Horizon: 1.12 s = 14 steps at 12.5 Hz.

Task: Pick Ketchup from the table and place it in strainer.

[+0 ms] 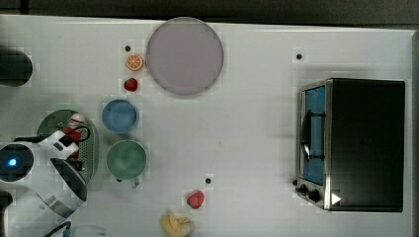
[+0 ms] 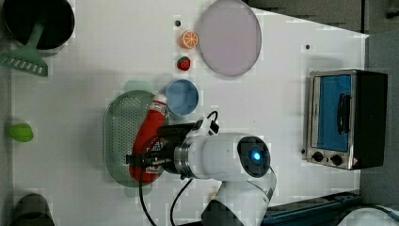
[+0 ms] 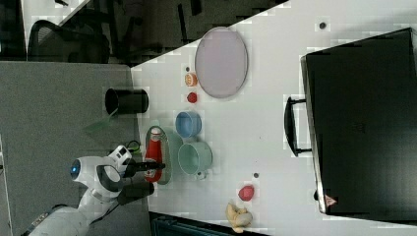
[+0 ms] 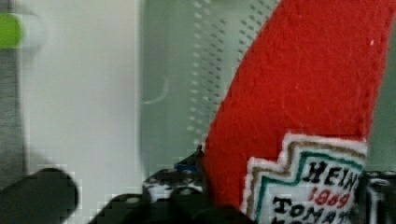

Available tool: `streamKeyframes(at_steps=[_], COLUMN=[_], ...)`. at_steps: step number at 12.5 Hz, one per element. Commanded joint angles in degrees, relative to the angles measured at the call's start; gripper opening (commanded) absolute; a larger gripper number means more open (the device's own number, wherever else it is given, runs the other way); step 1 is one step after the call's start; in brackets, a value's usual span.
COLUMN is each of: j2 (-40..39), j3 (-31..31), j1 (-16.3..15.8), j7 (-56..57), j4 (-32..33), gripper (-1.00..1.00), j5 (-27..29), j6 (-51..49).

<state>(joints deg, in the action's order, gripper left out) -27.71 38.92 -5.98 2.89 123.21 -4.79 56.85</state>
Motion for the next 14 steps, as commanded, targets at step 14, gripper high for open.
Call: streamKeyframes(at_steps=[14], j2=[29.6], j3=[-6.7], j1=[15.1], j7=[-8.7], j4=[-8.5], gripper=[1.0], j5=[6.3], j6=[-33.8])
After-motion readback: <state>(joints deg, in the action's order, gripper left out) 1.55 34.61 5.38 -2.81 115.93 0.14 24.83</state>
